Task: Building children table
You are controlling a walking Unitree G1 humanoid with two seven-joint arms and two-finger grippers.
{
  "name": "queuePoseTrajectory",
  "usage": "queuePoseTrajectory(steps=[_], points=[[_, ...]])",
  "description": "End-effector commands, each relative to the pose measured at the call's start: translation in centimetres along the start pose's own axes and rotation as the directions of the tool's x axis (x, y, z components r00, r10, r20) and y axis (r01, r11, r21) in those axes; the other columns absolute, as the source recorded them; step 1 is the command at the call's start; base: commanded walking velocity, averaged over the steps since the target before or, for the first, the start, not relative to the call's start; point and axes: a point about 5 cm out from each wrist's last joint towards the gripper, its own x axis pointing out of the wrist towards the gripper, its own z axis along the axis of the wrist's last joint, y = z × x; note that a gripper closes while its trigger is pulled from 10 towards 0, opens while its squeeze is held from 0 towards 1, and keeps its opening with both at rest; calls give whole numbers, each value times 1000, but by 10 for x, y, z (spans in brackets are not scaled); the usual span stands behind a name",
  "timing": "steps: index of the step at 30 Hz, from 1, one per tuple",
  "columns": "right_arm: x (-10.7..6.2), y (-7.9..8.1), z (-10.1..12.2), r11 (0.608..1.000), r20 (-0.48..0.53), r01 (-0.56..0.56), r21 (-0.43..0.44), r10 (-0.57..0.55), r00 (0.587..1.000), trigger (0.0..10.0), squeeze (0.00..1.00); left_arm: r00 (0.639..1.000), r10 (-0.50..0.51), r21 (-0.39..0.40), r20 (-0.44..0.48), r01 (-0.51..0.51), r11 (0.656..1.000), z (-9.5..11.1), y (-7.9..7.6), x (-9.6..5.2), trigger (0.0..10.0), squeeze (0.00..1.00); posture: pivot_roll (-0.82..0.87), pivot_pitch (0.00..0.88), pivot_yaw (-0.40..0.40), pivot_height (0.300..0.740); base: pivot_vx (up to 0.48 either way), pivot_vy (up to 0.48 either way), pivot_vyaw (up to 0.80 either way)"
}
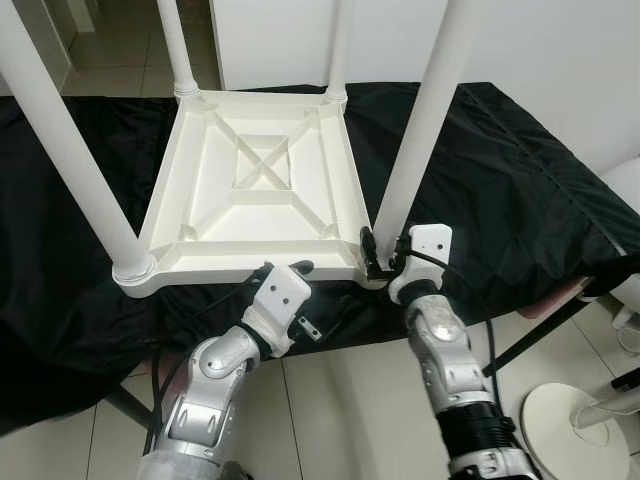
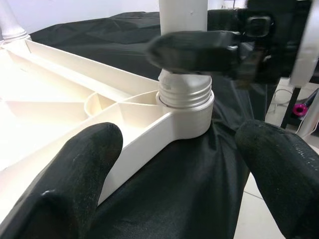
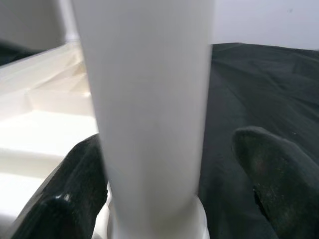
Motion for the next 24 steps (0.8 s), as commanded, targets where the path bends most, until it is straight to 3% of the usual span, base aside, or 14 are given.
queuePoseTrajectory(steps=[1,5,6,9,16,17,19,24], points=[[-3,-3,-6,997,-24,-79,17,80,997,10000,0,995,99,2,-8,-99,995,-1,3,0,10000,0,-45,44,-30,740,0,0,0],[3,-4,-7,957,-45,-283,-70,280,959,10000,0,996,87,-2,-8,-87,996,-2,1,2,10000,0,-59,45,-18,740,0,0,0],[3,-4,-7,957,-45,-283,-70,280,959,10000,0,996,87,-2,-8,-87,996,-2,1,2,10000,0,-59,45,-18,740,0,0,0],[15,-1,-7,909,-78,-409,-76,404,912,10000,0,997,79,4,-7,-79,997,-1,2,4,10000,0,-62,44,-11,740,0,0,0],[27,3,-9,863,-133,-493,-114,478,868,10000,0,997,79,10,-5,-79,997,-1,3,6,10000,0,-61,39,-8,740,0,0,0],[27,2,-13,849,-161,-518,-100,500,851,0,0,997,82,14,-4,-82,997,0,3,6,10000,0,-50,38,-19,740,0,0,0],[27,-2,-18,835,-191,-545,-72,525,830,0,0,996,90,20,-5,-90,996,0,4,5,10000,0,-45,36,-24,740,0,0,0],[21,-10,-24,832,-213,-553,-56,531,820,0,0,994,110,17,-9,-110,994,-1,6,1,10000,0,-37,41,-32,740,0,0,0]])
